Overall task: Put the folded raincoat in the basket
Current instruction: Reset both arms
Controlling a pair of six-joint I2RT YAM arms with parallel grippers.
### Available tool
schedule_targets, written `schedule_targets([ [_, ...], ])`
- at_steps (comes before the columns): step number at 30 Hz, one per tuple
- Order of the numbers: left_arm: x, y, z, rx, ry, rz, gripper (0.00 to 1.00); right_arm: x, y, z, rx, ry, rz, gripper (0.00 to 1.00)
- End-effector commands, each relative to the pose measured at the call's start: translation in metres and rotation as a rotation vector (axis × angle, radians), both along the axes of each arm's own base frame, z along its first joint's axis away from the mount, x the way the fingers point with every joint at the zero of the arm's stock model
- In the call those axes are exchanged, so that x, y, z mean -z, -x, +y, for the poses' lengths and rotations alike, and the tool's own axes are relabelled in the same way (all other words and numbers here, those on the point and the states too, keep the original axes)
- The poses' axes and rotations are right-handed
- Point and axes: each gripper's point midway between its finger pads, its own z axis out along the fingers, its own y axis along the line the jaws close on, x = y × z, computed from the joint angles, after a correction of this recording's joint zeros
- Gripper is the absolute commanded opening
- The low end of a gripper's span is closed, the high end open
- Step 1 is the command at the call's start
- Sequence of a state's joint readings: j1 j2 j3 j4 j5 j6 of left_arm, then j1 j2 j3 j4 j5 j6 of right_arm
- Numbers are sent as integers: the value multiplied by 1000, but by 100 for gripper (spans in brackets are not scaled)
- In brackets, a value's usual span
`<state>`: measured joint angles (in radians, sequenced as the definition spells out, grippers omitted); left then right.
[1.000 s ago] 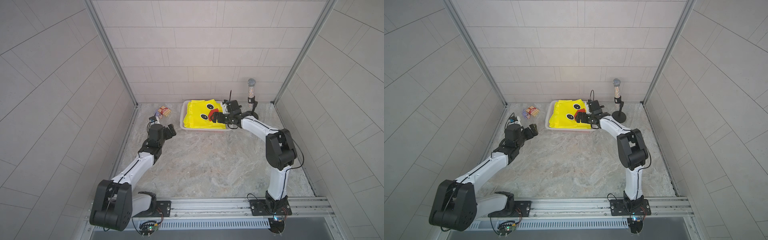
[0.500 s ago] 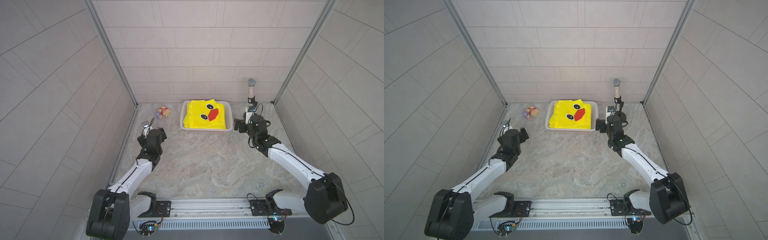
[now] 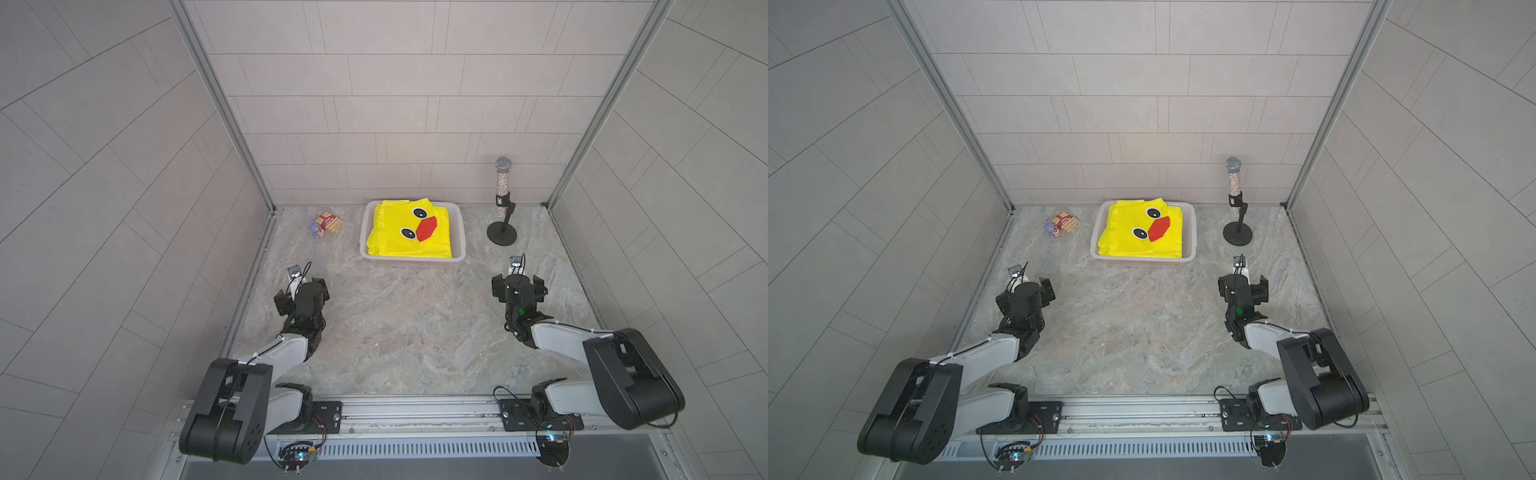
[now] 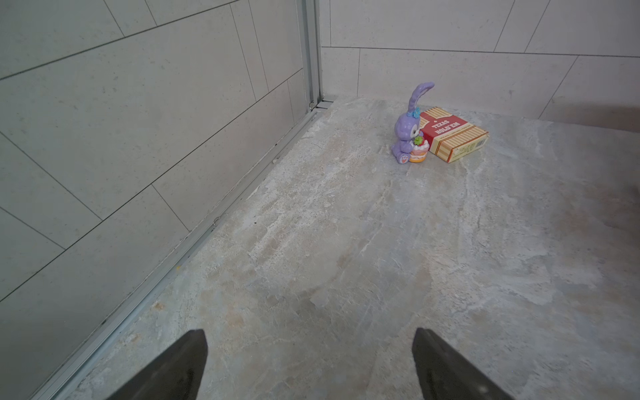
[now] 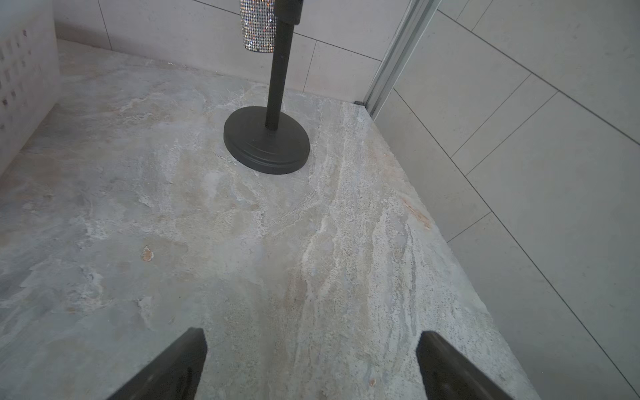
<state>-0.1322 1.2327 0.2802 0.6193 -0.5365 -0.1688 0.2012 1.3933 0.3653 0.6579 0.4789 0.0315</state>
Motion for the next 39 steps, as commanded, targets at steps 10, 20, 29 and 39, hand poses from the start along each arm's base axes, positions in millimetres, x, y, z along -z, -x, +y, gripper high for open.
schedule_targets([
  [10,4,-36,-1,95,14,-79,100,-1,-13,-16,-33,-104,-211,100],
  [20,24,-66,-26,262,15,50,100,7,-29,-7,-102,-133,-108,100],
  [29,21,-64,-28,277,11,35,100,6,-29,-8,-101,-133,-127,100],
  [39,21,-63,-18,211,2,13,100,6,-30,-7,-103,-136,-124,100],
])
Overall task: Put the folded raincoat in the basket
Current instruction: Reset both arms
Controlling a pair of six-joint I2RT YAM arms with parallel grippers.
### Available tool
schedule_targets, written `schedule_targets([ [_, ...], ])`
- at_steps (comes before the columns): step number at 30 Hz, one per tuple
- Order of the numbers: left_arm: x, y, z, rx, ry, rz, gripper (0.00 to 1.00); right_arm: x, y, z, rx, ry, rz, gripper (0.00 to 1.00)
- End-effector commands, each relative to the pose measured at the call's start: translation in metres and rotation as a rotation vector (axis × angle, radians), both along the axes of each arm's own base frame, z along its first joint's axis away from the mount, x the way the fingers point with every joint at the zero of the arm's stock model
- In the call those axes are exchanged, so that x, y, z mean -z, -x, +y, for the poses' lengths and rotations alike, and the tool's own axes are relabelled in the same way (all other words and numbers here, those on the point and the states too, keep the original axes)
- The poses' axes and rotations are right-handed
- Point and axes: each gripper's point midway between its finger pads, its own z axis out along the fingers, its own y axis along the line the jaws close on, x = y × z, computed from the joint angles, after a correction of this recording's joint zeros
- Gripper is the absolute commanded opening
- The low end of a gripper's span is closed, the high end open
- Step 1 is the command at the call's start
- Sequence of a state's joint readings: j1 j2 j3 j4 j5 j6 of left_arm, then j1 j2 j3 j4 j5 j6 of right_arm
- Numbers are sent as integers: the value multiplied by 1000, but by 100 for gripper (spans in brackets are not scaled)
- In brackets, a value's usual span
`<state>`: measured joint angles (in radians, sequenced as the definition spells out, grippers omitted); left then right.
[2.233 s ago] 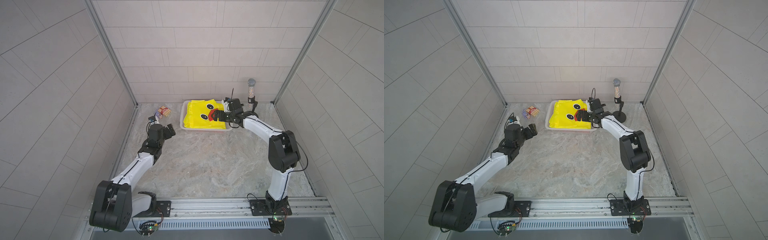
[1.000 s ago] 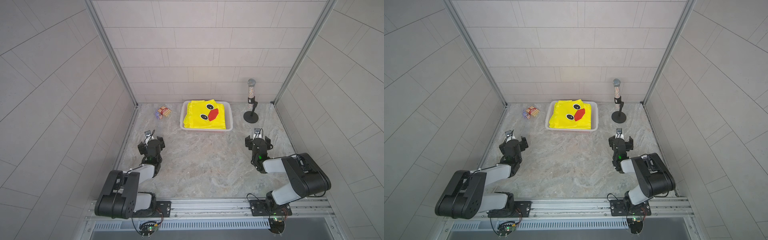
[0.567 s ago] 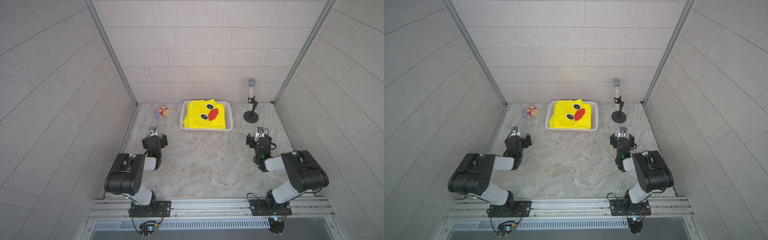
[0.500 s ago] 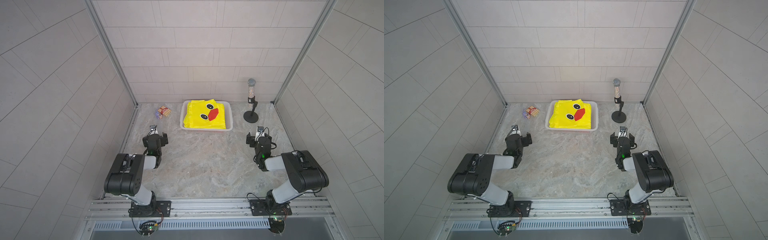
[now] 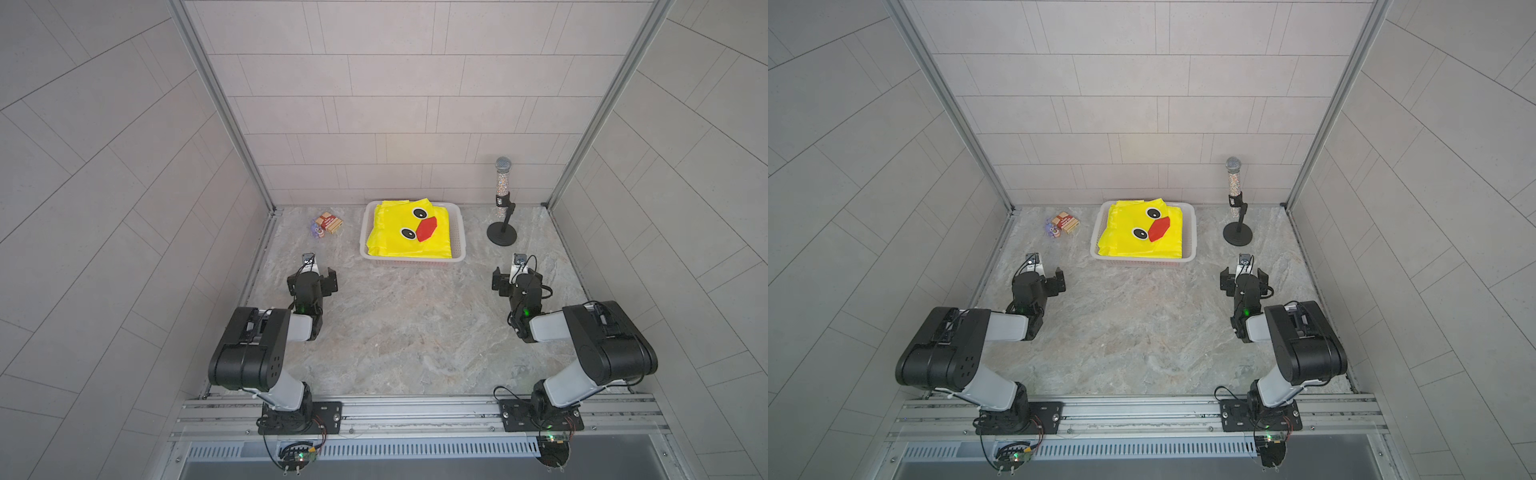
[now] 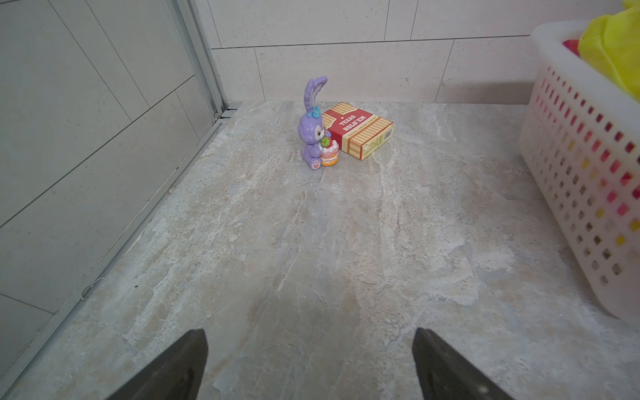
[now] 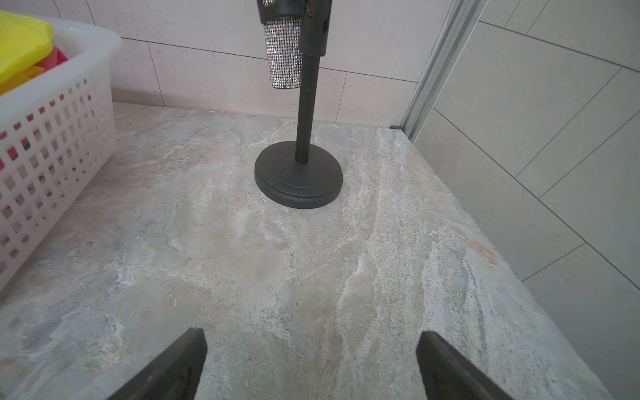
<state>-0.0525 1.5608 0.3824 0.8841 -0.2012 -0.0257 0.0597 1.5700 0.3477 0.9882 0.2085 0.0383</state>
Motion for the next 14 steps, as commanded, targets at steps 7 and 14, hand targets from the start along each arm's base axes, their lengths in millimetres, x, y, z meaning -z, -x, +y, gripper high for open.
schedule_targets([
  [7,-5,-2,11,-65,-11,-17,100,0,0,0,3,-11,1,100],
  [14,-6,-2,11,-65,-11,-22,100,0,-1,-1,5,-17,3,100],
])
